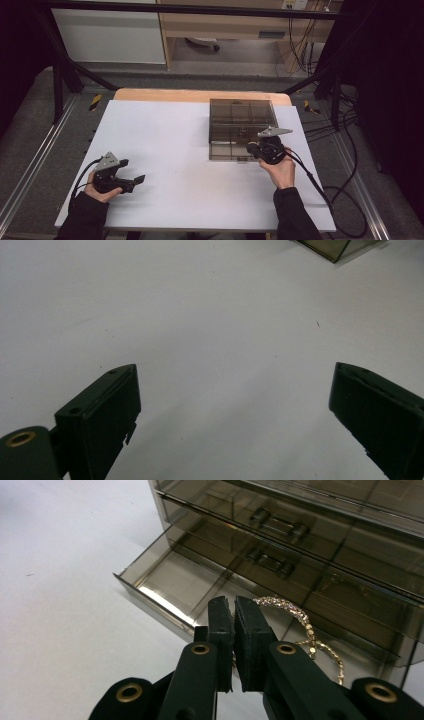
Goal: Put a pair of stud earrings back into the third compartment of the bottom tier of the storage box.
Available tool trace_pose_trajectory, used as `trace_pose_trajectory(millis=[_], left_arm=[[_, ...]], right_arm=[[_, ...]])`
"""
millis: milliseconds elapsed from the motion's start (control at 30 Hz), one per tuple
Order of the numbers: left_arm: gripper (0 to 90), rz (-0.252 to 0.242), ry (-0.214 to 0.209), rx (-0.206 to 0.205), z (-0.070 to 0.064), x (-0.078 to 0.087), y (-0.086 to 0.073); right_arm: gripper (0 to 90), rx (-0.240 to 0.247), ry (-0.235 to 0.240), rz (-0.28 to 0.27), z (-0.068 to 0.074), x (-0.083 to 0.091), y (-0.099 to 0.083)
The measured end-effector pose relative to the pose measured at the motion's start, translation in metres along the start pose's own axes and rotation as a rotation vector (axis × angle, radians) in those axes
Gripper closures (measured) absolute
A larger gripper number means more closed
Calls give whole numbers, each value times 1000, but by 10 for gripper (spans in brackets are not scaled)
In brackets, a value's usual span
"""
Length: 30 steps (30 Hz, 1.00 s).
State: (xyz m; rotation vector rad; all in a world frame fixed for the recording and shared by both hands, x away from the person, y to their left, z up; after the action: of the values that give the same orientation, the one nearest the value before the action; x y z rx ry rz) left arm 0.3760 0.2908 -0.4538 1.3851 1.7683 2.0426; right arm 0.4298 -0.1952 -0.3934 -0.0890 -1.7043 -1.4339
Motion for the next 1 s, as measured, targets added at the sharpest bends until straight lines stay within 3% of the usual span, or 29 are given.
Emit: trace_pose_trajectory(millis=[1000], left_arm=[[64,1,2,0,0,0,0]], right_arm=[[864,-36,-60,41,-29,-18,-8]])
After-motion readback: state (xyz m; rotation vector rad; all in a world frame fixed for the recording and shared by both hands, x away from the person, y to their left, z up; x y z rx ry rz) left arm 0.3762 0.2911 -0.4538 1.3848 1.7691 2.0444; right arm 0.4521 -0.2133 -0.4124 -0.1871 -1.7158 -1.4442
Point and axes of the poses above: each handheld gripper's, and its own axes: x roughly backward along the jaws, y roughly out of its top, z roughly to its left, the point moved 1 cm from there along -x, roughly forward along the jaws, and after that the axes turned 1 degree about -y, right-handed, at the moved point
